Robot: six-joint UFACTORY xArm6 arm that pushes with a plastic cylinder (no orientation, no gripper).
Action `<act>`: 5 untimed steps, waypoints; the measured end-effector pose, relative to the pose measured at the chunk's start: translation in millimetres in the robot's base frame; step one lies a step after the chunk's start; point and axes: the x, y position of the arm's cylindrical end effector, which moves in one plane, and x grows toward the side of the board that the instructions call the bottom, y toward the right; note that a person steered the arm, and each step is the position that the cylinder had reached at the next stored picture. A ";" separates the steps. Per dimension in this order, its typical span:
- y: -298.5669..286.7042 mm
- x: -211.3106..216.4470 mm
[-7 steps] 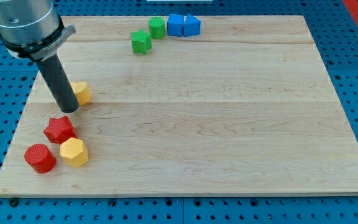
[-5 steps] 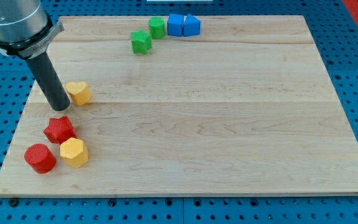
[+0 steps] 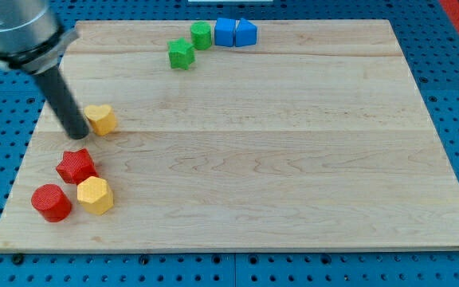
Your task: Move the yellow heart closer to the green star
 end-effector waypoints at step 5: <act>80.0 -65.5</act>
